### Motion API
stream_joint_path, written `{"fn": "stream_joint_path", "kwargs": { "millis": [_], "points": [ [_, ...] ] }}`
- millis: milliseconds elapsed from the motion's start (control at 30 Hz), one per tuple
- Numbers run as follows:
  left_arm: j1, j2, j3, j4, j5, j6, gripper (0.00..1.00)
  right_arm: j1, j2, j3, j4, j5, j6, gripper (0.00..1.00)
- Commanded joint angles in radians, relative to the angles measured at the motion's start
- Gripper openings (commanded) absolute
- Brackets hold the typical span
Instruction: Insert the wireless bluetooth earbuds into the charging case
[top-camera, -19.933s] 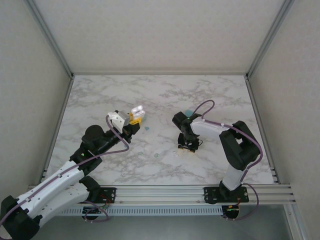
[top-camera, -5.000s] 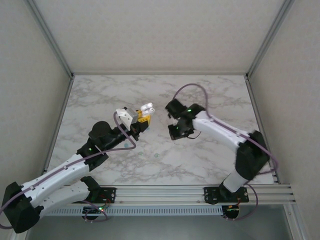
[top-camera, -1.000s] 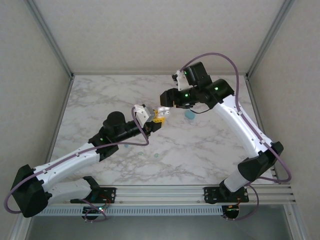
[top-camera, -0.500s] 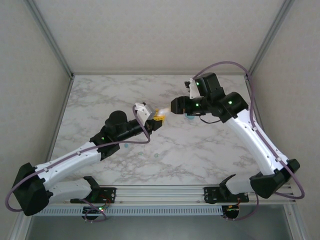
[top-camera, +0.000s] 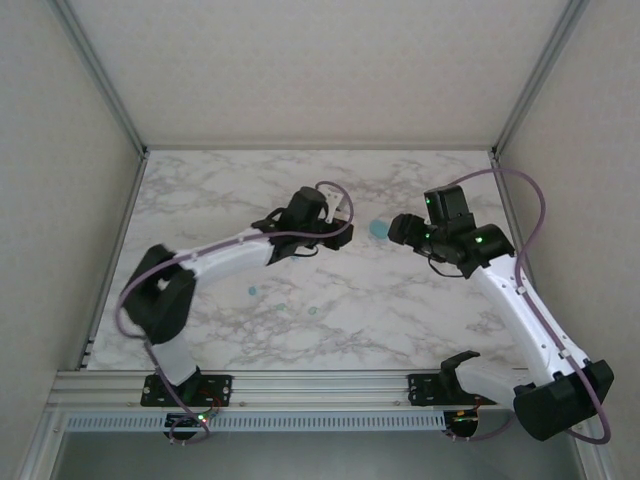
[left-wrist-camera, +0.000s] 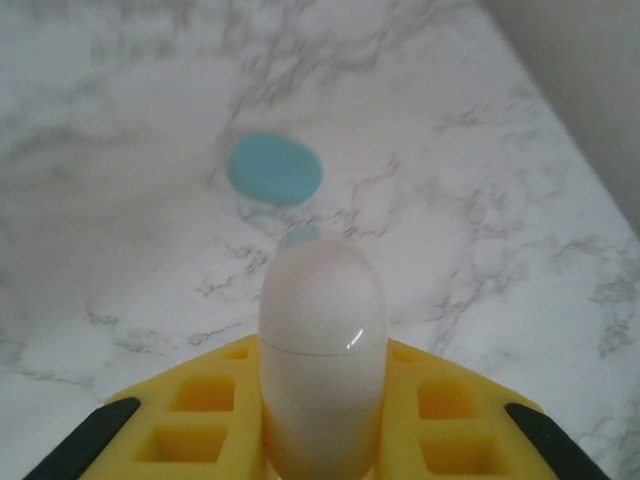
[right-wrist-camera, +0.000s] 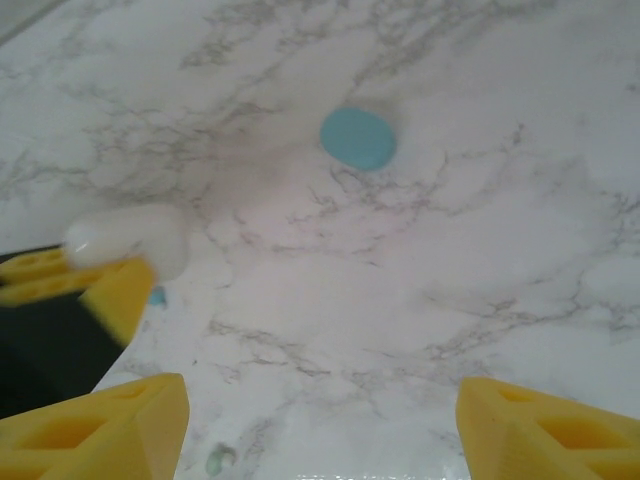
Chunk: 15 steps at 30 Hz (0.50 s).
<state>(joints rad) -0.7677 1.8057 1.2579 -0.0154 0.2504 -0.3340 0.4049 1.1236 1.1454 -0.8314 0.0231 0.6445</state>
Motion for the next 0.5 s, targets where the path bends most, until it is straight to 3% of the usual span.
{"fn": "stream_joint_path", "kwargs": {
  "millis": [0, 233, 467],
  "points": [
    [0.025, 0.136, 0.124, -0.124, 0.089, -0.151, 0.12, -0.011, 0.004, -0.031, 0.031, -0.021, 0.03, 0.72],
    [0.092, 0.331, 0.245, -0.111, 0.161, -0.308, 0.13, -0.016, 0.006, -0.099, 0.057, -0.063, 0.026, 0.72],
    [0.119, 0.398, 0.313, -0.183, 0.132, -0.309, 0.16, -0.051, 0.068, -0.114, 0.112, -0.294, 0.008, 0.75]
  ]
}}
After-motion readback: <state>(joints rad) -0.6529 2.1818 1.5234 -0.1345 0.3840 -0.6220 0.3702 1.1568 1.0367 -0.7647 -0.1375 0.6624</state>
